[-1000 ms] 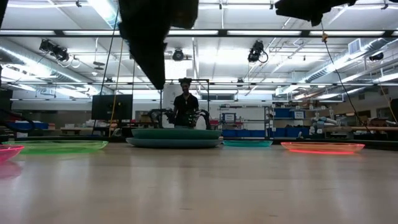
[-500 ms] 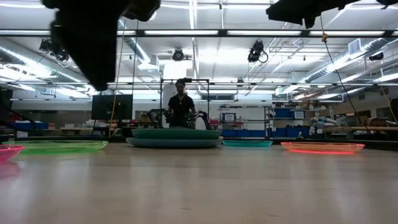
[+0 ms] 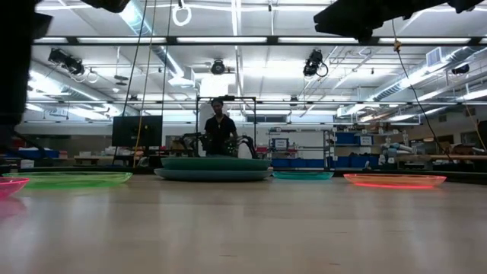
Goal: Stack plastic plates
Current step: Stack the pink plate on top of the brown plate
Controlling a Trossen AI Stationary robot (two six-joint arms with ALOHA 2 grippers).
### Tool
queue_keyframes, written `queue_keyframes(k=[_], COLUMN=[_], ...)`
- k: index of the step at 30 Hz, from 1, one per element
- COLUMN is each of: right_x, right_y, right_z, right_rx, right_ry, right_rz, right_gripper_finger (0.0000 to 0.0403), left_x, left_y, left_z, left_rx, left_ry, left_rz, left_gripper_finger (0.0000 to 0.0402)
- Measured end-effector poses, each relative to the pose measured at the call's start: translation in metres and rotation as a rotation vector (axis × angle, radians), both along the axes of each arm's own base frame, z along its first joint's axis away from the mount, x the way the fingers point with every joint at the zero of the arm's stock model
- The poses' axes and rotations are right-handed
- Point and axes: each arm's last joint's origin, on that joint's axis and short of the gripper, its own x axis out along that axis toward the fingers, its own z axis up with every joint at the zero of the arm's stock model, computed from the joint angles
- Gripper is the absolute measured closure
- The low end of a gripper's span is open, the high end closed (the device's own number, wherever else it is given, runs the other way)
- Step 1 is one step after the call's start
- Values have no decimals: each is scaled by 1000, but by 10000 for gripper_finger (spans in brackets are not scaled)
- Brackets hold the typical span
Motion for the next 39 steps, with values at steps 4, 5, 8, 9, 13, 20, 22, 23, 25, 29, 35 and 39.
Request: queue_keyframes(k=[4,5,8,9,13,20,22,23,25,29,35,39], right_x=[5,6,10,12,16,19,19,19,20,20,20,20], right_y=[4,4,6,6,8,9,10,10,10,11,11,11], right_z=[-6,-7,-12,-14,-19,-24,-25,-24,-24,-23,-23,-23], right_rx=[-2,2,5,8,9,27,33,35,37,38,40,40], right_ry=[33,38,62,66,93,116,120,114,107,105,101,101], right_rz=[16,15,21,26,52,57,69,76,81,87,94,95], right_gripper_finger=[243,243,243,243,243,243,243,243,243,243,243,243], left_x=[-6,-8,-16,-18,-28,-24,-23,-22,-22,-25,-27,-27], left_y=[-10,-11,-13,-14,-15,-9,-8,-7,-6,-5,-5,-6], left_z=[-3,-5,-8,-10,-21,-38,-45,-50,-55,-58,-57,-58], left_rx=[-1,6,36,51,111,122,121,121,128,143,149,145], left_ry=[13,25,64,82,158,273,322,343,388,439,454,453], left_rz=[22,31,57,65,135,212,205,201,188,177,157,155], left_gripper_finger=[288,289,290,290,290,290,290,290,290,290,299,330])
